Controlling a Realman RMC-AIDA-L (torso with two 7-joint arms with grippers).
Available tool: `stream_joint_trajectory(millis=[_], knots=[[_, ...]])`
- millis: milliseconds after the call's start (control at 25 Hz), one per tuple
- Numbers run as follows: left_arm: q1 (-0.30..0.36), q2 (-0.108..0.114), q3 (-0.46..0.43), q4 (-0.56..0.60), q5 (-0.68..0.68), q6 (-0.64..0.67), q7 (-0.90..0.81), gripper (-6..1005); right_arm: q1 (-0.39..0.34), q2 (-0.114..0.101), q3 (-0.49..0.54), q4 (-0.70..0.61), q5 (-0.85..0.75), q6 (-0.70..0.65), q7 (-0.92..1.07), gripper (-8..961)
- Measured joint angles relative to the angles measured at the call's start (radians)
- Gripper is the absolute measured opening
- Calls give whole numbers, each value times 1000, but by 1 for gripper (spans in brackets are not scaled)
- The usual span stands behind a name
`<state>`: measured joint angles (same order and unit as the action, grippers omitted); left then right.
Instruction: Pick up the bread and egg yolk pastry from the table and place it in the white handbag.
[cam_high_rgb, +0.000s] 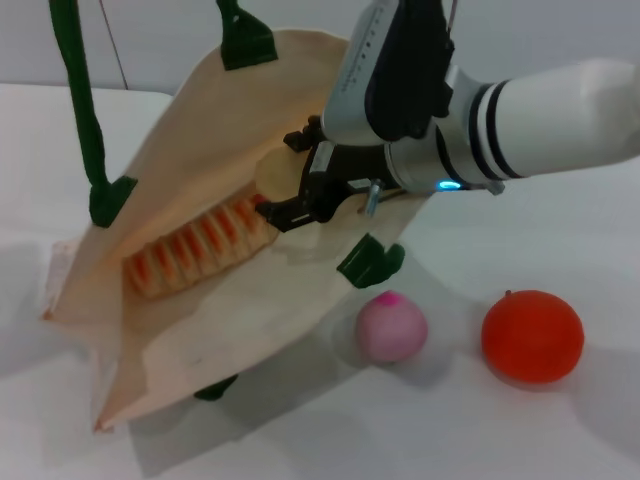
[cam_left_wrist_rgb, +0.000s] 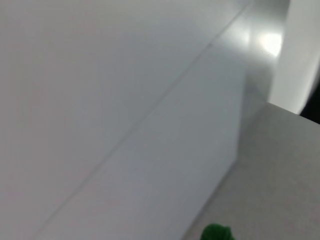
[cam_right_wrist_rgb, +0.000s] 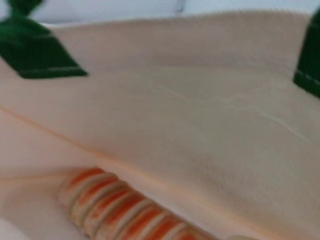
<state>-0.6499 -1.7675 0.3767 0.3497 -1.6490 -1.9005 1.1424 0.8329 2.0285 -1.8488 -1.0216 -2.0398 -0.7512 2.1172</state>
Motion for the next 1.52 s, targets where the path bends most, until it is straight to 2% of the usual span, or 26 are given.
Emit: stream_joint_trajectory(millis=[320, 600, 880, 1160, 1280, 1320, 1360, 1480, 1520], knots=[[20, -8, 15, -3, 18, 178, 40, 135, -115, -2, 123, -159, 2, -192, -49, 905], [11, -16, 16, -16, 97, 291, 81, 136, -160, -1, 226, -173, 69, -259, -114, 903], [-2, -50, 18, -15, 163, 429, 171, 138, -211, -1, 399, -154, 151, -296, -185, 900], [6, -100, 13, -30, 163, 583, 368, 139, -225, 0, 545, 7, 378, -306, -413, 897], [3, -122, 4, -53, 149, 654, 484, 279, -219, 1, 586, 100, 483, -296, -547, 897], [3, -132, 2, -59, 135, 681, 530, 326, -215, 2, 606, 175, 574, -276, -659, 896], [3, -141, 0, -61, 121, 697, 567, 373, -215, 2, 606, 175, 574, -276, -659, 896], [6, -178, -1, -64, 55, 759, 725, 619, -208, 4, 617, 290, 743, -219, -862, 895], [8, -193, -1, -64, 25, 787, 782, 641, -202, 5, 617, 333, 813, -199, -939, 895]])
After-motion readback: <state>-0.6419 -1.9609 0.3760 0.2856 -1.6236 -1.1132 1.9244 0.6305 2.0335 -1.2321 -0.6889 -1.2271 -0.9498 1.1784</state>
